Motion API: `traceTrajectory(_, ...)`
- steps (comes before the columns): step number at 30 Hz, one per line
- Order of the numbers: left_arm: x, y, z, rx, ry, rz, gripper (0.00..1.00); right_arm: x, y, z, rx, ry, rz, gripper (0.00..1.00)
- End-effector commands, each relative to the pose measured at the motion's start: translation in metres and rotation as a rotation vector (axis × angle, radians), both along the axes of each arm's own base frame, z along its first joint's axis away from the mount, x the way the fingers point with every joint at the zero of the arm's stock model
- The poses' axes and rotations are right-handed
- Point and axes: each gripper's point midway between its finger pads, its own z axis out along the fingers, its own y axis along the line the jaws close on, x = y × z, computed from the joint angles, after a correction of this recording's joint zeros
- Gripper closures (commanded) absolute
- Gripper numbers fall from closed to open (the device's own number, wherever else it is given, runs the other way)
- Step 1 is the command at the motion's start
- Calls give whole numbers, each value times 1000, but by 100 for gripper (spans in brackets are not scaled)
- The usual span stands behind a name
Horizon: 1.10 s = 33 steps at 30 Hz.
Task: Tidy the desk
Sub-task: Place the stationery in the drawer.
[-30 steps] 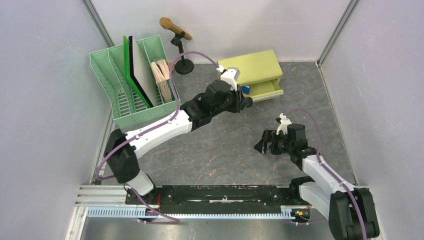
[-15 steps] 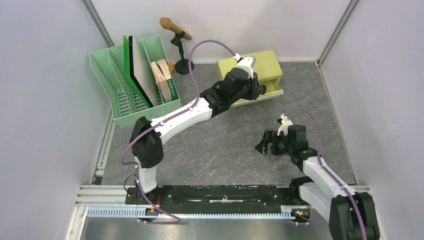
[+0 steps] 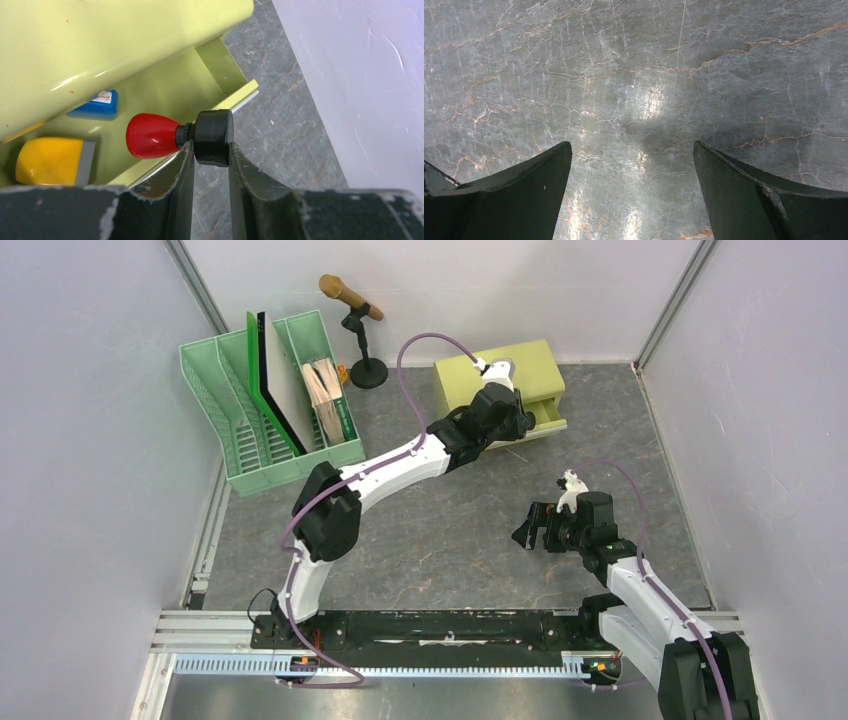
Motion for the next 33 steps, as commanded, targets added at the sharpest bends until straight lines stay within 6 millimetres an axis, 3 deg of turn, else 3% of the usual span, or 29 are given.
traceTrajectory(1,26,-4,31,-140,-39,134,98,-41,-16,-39,-70,198,-41,1)
traceTrajectory(8,37,-14,14,-173,-9,168,97,-41,-16,-39,-72,197,-42,1)
traceTrajectory(12,39,-16,9,-174,6,174,80,-40,-16,-38,-72,191,-43,1)
traceTrajectory(14,39,-18,13,-177,-2,160,64,-40,-16,-38,-73,191,-41,1)
traceTrajectory(18,37,-22,30,-176,-64,98,15,-41,-16,-39,-73,195,-41,1)
traceTrajectory(19,37,-23,42,-198,-93,87,1,-40,-16,-39,-72,193,-41,1)
traceTrajectory(27,25,-14,104,-353,-239,41,0,-41,-16,-40,-74,196,-36,1)
traceTrajectory(33,17,2,135,-399,-313,29,0,-40,-16,-39,-73,193,-34,1)
